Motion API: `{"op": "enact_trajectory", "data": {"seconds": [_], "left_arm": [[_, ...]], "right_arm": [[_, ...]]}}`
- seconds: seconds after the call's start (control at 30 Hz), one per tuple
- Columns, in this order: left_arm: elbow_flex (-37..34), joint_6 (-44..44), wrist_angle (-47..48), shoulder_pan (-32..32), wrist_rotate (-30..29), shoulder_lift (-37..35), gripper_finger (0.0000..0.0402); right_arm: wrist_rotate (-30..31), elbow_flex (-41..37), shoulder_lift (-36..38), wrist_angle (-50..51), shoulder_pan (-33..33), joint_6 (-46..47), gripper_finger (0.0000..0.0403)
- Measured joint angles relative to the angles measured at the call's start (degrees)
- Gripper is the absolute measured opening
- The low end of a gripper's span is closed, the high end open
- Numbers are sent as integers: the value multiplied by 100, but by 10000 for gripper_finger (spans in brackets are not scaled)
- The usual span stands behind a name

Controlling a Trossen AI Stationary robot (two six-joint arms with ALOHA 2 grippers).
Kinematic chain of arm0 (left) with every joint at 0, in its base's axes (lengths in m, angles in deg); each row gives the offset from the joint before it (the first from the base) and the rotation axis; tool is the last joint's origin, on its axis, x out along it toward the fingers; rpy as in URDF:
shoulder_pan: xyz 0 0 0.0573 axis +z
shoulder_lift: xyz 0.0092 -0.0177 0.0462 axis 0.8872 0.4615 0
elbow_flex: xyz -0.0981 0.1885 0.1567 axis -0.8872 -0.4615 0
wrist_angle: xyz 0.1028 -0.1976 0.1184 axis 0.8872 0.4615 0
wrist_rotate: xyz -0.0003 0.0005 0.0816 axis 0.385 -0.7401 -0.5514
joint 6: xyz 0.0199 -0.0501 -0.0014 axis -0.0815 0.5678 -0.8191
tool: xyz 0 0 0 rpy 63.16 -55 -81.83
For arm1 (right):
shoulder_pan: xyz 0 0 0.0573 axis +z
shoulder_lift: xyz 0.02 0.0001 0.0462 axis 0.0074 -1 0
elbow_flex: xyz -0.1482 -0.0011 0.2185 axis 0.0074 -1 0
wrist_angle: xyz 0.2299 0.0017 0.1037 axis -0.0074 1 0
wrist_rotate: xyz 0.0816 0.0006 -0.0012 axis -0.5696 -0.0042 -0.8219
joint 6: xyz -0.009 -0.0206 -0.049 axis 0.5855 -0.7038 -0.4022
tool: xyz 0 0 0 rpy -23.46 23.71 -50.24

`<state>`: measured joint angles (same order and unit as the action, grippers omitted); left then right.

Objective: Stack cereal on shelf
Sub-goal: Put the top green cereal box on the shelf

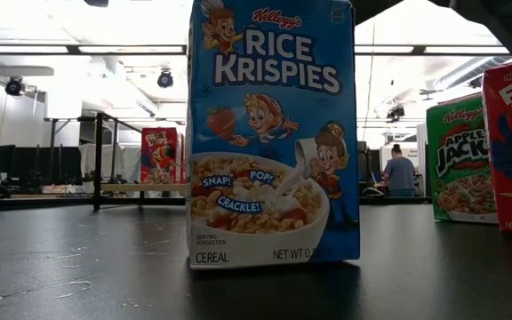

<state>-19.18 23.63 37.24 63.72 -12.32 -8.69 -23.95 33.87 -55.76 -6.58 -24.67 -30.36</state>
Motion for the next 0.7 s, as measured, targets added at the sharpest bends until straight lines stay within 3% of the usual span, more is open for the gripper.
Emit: {"op": "enact_trajectory", "data": {"seconds": [0.7], "left_arm": [[0,0,13,-1,0,0,0]], "right_arm": [[-221,-11,1,-71,-43,108,9]]}}
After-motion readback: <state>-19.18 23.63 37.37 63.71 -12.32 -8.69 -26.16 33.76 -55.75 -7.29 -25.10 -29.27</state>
